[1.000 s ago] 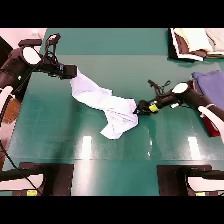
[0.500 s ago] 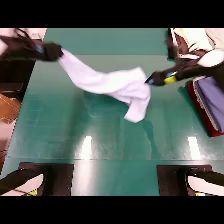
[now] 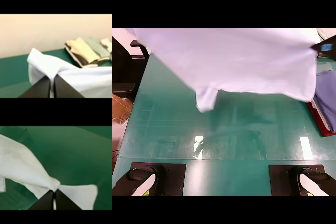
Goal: Fold the shirts.
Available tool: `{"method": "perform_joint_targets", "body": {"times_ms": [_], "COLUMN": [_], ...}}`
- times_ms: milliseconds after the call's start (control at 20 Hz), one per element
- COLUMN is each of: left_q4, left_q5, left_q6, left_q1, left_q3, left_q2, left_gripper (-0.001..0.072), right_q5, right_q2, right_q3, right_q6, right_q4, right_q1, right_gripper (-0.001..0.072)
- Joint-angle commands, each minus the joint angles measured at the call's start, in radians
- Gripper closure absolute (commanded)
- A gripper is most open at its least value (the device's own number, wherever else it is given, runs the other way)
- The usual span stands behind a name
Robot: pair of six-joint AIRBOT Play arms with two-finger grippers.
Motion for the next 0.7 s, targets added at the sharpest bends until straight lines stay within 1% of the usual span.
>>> {"method": "perform_joint_targets", "body": {"times_ms": [0,100,150,250,300,400,550,650], "left_q4": [0.003,0.013,0.013,0.014,0.022,0.025,0.023,0.024], "left_q5": [-0.089,-0.210,-0.267,-0.340,-0.345,-0.310,-0.138,-0.026], "left_q6": [-0.006,-0.008,-0.008,0.003,0.019,0.053,0.060,0.099], "left_q1": [0.001,0.001,0.001,0.001,0.001,0.001,0.001,0.001], "left_q3": [0.047,0.037,0.013,-0.075,-0.135,-0.272,-0.423,-0.431], "left_q2": [0.015,-0.055,-0.102,-0.202,-0.252,-0.364,-0.557,-0.677], "left_gripper": [0.0683,0.0683,0.0682,0.0682,0.0682,0.0681,0.0681,0.0681], "right_q5": [0.081,0.142,0.150,0.125,0.093,0.002,-0.129,-0.193], "right_q2": [0.031,-0.018,-0.048,-0.127,-0.172,-0.280,-0.435,-0.521], "right_q3": [0.040,-0.008,-0.053,-0.163,-0.219,-0.323,-0.383,-0.368], "right_q6": [0.115,0.169,0.173,0.175,0.175,0.175,0.175,0.175], "right_q4": [-0.034,-0.030,-0.032,-0.049,-0.087,-0.189,-0.185,-0.185], "right_q1": [-0.017,-0.003,0.016,0.071,0.104,0.177,0.225,0.230], "right_gripper": [0.0695,0.0695,0.0694,0.0695,0.0695,0.0695,0.0694,0.0694]}}
